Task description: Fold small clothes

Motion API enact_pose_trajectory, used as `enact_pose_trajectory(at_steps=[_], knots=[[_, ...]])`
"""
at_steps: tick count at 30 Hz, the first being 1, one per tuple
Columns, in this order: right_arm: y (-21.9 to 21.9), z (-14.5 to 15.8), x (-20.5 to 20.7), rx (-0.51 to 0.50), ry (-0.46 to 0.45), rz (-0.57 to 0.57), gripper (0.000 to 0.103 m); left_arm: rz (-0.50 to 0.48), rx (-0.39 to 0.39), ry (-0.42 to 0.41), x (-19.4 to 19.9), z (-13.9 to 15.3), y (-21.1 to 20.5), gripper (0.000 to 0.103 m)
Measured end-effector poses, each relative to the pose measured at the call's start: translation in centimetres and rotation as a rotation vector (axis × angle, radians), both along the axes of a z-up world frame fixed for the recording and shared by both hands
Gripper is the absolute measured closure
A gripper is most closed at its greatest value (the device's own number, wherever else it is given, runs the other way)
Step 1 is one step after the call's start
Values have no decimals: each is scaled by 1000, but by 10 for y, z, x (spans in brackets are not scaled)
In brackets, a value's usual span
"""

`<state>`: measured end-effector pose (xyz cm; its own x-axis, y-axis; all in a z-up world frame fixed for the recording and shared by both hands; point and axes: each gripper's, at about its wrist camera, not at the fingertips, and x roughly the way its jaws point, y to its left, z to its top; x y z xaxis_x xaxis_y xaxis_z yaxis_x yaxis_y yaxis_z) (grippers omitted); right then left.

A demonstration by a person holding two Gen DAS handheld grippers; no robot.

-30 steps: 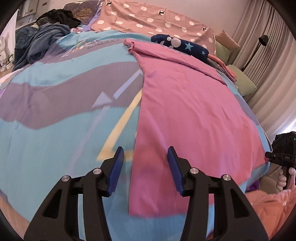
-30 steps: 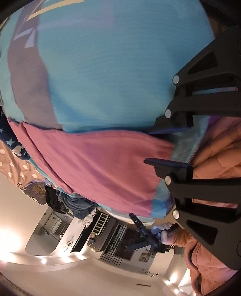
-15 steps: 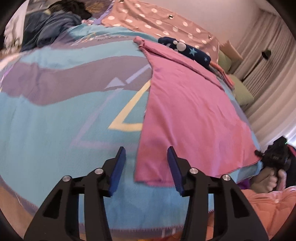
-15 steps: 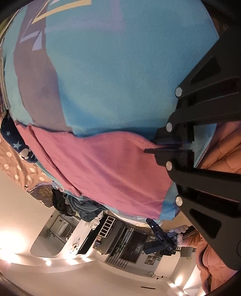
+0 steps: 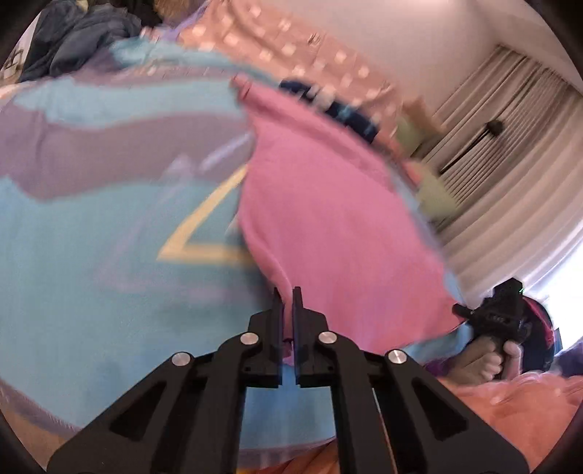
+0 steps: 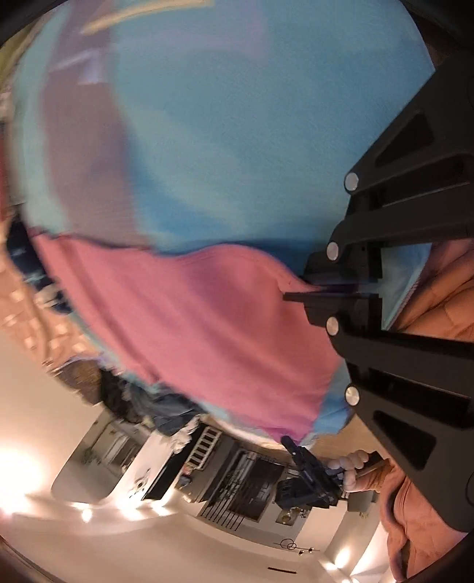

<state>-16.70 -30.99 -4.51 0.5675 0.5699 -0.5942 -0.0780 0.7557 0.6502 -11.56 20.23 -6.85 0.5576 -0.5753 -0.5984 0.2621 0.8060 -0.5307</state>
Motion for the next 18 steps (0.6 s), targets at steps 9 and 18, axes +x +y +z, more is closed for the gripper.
enact_pose_trajectory(at_steps=[9,18], knots=[[-23,68,9,37,-208,-56,100,20,-181,-286,21,87,-8,99],[-34,111,24,20,-339,-63,100,64,-210,-370,31,128,-8,99]])
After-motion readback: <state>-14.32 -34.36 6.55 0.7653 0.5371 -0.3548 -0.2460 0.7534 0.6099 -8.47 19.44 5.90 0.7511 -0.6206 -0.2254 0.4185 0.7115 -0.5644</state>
